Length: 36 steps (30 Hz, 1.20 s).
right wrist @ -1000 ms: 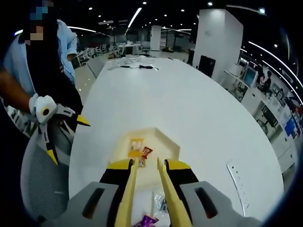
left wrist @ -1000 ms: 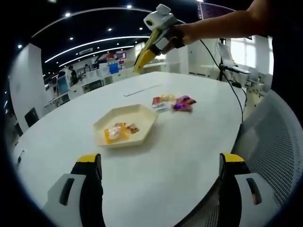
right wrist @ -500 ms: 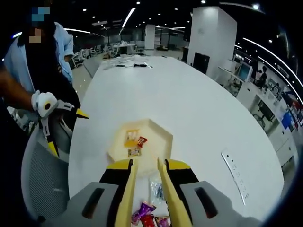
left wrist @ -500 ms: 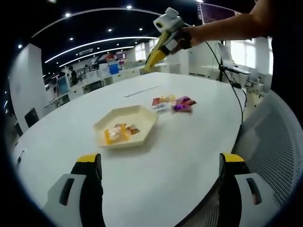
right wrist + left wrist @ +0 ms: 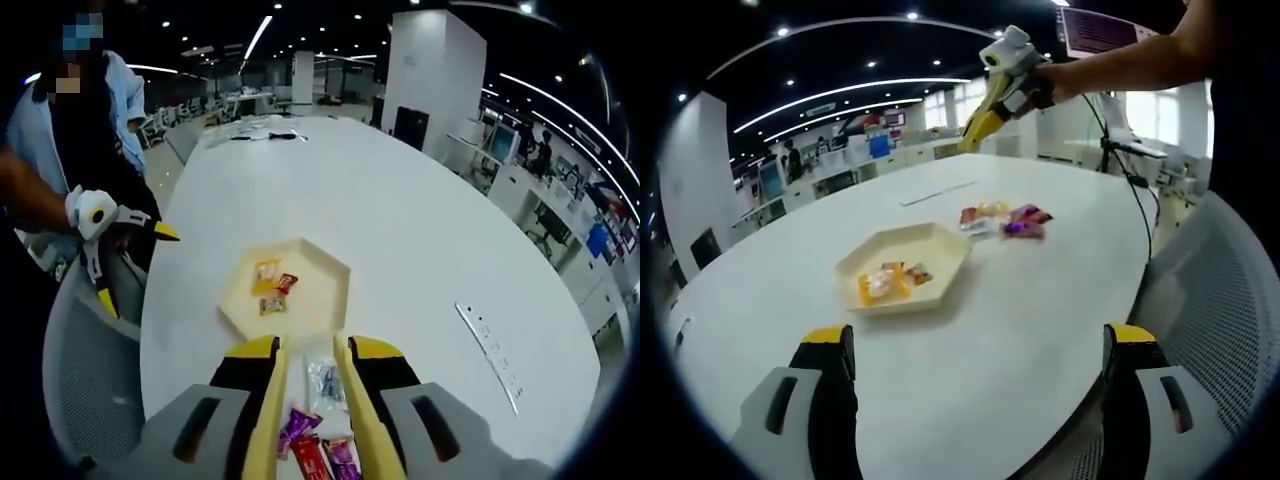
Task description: Place the target food into the container with the food tongs after gripping and lifting it, then release it inside without dropping or visibly crushing the food.
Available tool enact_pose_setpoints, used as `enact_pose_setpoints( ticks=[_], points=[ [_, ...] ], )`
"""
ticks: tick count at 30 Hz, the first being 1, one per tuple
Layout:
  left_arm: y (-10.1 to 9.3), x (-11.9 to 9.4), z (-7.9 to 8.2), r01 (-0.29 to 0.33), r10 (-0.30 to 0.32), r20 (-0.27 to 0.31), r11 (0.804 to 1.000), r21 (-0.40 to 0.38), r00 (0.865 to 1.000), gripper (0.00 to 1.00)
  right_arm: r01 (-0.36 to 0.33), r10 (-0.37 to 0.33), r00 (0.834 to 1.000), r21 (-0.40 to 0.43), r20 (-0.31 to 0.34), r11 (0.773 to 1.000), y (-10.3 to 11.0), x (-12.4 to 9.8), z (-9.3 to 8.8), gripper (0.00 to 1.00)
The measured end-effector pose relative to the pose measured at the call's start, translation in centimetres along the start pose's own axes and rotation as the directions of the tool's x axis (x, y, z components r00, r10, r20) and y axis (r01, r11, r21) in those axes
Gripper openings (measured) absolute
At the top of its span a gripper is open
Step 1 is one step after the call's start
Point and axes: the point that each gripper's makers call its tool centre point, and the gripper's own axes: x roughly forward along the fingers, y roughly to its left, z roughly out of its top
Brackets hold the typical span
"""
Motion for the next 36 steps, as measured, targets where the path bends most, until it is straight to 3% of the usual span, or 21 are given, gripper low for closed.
enact_pose_setpoints(
  ticks=[11, 23, 36],
  points=[
    [0.0, 0.0, -0.2, -0.003, 0.003, -0.004, 1.000, -0.004, 1.000, 0.99, 0.006, -0.006, 1.000, -0.008, -0.006, 1.000, -0.4, 0.3, -1.5, 0.26],
    [0.0, 0.0, -0.3, -0.004, 0.004, -0.011, 1.000, -0.008, 1.000, 0.99, 0.035, -0.035, 0.999, -0.005, -0.011, 0.999, -2.4, 0.3, -3.8, 0.26],
    [0.0, 0.1, -0.5, -0.002, 0.002, -0.023, 1.000, -0.014, 1.000, 0.99, 0.020, -0.019, 1.000, 0.016, -0.023, 1.000, -2.4, 2.8, -5.4, 0.27]
  ],
)
